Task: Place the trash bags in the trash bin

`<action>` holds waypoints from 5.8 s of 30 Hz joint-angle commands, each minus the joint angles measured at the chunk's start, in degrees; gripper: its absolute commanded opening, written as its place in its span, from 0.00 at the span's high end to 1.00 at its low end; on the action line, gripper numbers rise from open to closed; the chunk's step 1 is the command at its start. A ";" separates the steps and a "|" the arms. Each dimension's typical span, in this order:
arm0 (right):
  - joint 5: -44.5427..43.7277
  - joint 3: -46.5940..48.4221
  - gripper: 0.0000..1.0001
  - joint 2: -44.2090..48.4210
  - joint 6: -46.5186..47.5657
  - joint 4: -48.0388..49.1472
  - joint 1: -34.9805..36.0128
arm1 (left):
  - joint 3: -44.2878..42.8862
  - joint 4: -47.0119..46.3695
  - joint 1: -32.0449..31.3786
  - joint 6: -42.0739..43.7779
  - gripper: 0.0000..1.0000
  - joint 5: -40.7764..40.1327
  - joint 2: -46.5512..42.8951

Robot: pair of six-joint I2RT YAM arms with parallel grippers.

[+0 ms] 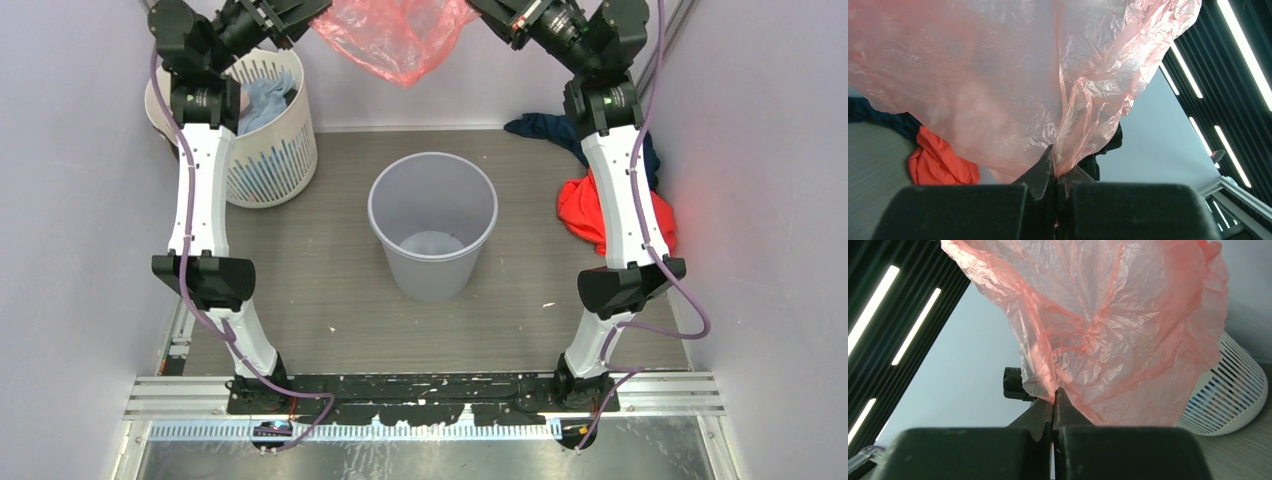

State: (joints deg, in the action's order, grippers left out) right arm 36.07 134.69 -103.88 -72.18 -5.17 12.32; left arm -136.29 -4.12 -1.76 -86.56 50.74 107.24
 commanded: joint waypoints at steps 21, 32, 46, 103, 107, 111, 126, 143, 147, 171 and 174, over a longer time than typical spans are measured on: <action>0.93 -21.50 0.99 -12.40 0.42 15.81 -0.18 | 23.68 -10.51 -0.23 7.20 1.00 0.67 3.04; 2.01 -3.19 0.99 -11.70 0.66 6.20 -0.10 | 10.27 -5.62 -1.91 6.55 1.00 1.46 6.07; -0.57 8.70 0.99 1.04 -0.38 1.46 -0.94 | -7.94 -0.31 -1.58 0.24 0.99 -0.83 -1.79; -1.14 8.65 0.99 3.33 6.90 -12.81 1.21 | -11.24 12.74 -4.22 5.63 0.99 -1.31 -4.86; 1.34 11.31 0.99 -7.02 2.10 -14.64 -2.78 | -11.43 15.01 -4.49 6.31 1.00 0.83 5.02; 2.13 -3.25 0.99 -2.26 7.55 -15.39 -1.63 | 10.86 16.50 -5.35 16.11 1.00 -0.92 -5.59; 5.04 -12.67 0.99 17.96 9.77 -14.10 -0.45 | 5.18 26.56 -5.50 20.26 1.00 1.05 -16.19; 5.17 -14.41 0.99 19.85 10.20 -13.20 -0.49 | 5.23 21.55 -5.36 16.86 1.00 0.09 -16.02; 4.83 -14.14 0.99 19.71 10.27 -13.25 -0.52 | 5.20 20.60 -5.39 16.18 1.00 0.32 -15.84; 5.36 -10.86 0.99 18.56 7.82 -11.19 -1.08 | 4.12 17.88 -5.36 13.37 1.00 0.96 -15.94; 5.53 -10.77 0.99 18.79 7.83 -11.43 -1.40 | 4.97 17.42 -5.45 13.30 1.00 1.02 -16.76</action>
State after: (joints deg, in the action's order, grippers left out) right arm 40.36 121.36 -86.46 -63.72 -20.14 11.42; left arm -129.97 17.76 -7.22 -72.07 50.19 93.27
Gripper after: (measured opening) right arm 0.033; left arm 0.006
